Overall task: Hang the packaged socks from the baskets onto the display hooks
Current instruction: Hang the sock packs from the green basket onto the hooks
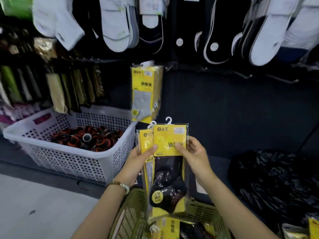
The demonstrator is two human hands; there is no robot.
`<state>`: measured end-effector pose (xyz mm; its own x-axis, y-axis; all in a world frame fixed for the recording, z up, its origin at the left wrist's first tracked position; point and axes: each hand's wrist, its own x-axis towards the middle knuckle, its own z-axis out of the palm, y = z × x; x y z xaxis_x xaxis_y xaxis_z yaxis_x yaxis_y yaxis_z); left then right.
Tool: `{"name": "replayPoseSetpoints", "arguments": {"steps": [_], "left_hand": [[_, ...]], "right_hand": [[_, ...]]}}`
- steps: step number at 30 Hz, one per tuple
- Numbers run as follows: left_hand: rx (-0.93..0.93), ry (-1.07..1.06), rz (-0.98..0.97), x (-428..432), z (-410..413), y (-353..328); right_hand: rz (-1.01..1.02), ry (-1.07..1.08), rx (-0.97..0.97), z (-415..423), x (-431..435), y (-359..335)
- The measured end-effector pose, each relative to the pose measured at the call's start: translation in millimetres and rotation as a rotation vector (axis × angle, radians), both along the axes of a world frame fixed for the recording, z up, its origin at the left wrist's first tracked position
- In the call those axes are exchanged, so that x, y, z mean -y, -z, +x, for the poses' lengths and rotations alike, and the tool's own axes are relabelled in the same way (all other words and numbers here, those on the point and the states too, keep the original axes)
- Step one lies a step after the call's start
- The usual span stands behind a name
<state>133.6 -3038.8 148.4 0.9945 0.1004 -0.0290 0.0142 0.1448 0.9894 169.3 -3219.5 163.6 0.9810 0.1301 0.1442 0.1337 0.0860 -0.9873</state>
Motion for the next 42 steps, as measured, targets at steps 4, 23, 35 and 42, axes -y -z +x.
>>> {"name": "replayPoseSetpoints", "arguments": {"steps": [4, 23, 35, 42], "left_hand": [[0.081, -0.011, 0.031, -28.4, 5.5, -23.4], [0.236, -0.503, 0.415, -191.8, 57.5, -108.9], [0.297, -0.489, 0.364, -201.2, 86.3, -110.4], [0.260, -0.383, 0.248, -176.0, 89.4, -105.9]], "right_hand": [[0.047, 0.002, 0.054, 16.0, -24.3, -34.9], [-0.021, 0.150, 0.118, 125.3, -129.5, -116.4], [-0.027, 0.332, -0.123, 200.0, -169.5, -98.8], [-0.024, 0.345, -0.080, 165.2, -155.2, -94.9]]}}
